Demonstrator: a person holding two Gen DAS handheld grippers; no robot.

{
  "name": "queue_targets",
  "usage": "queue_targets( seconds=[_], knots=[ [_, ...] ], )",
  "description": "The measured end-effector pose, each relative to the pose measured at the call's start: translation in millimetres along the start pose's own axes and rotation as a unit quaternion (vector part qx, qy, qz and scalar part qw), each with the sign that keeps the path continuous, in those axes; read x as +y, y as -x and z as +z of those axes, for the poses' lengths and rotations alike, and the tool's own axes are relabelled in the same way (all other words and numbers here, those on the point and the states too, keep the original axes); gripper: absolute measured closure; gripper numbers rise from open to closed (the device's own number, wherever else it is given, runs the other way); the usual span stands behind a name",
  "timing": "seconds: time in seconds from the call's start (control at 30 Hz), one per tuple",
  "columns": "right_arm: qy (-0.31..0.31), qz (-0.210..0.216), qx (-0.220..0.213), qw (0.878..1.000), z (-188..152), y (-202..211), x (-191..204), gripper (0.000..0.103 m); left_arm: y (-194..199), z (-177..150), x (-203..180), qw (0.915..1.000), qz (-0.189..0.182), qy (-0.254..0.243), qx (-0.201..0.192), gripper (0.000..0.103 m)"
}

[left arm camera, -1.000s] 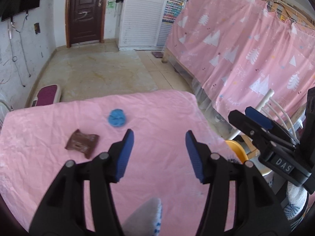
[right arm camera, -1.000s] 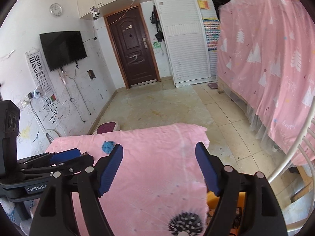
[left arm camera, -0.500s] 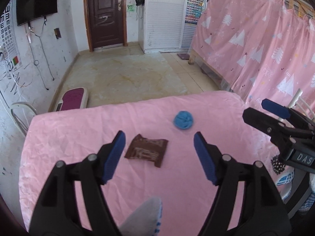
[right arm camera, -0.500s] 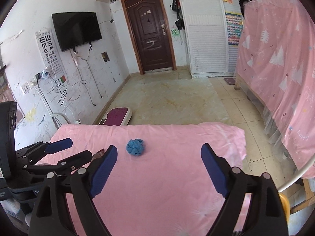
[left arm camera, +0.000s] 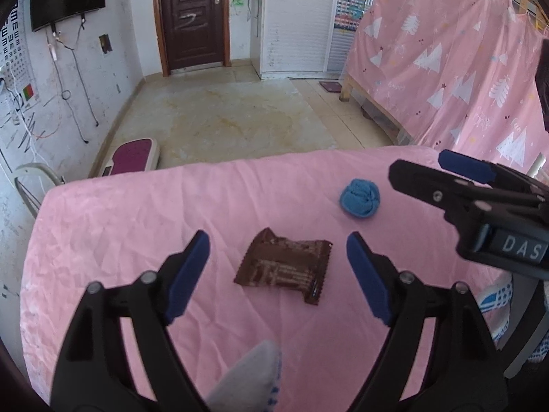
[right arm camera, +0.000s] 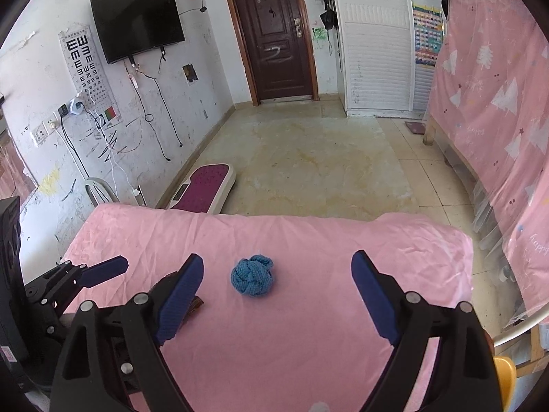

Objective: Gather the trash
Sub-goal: 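Grasp the brown snack packet with the left gripper while the right gripper grasps the blue ball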

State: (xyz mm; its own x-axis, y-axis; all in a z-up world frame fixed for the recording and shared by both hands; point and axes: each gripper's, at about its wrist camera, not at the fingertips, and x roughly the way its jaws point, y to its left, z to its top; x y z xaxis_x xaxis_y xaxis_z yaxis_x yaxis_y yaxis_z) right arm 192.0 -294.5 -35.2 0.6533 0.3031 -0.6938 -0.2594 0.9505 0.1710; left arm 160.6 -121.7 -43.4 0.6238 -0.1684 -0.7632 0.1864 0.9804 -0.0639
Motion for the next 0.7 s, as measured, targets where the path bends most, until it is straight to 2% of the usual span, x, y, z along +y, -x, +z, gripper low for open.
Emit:
queue_targets(
  seconds=[0.2,0.5,0.63,0.7],
  knots=[
    [0.000,0.009,0.012,1.000,1,-22,1,0.025,-13,-5,-5,0.9999,-0.007,-0.011,0.011,0.025],
    [0.012,0.011,0.030,0.999,-1,-42,8,0.025,-31,-7,-14,0.9987,0.023,-0.021,0.039,0.025],
    [0.024,0.004,0.032,0.999,-4,-45,13,0.028,-29,-9,-18,0.9986,0.021,-0.033,0.035,0.043],
    [0.032,-0.005,0.035,0.999,-6,-47,15,0.041,-27,-12,-23,0.9981,0.027,-0.049,0.028,0.050]
  ],
)
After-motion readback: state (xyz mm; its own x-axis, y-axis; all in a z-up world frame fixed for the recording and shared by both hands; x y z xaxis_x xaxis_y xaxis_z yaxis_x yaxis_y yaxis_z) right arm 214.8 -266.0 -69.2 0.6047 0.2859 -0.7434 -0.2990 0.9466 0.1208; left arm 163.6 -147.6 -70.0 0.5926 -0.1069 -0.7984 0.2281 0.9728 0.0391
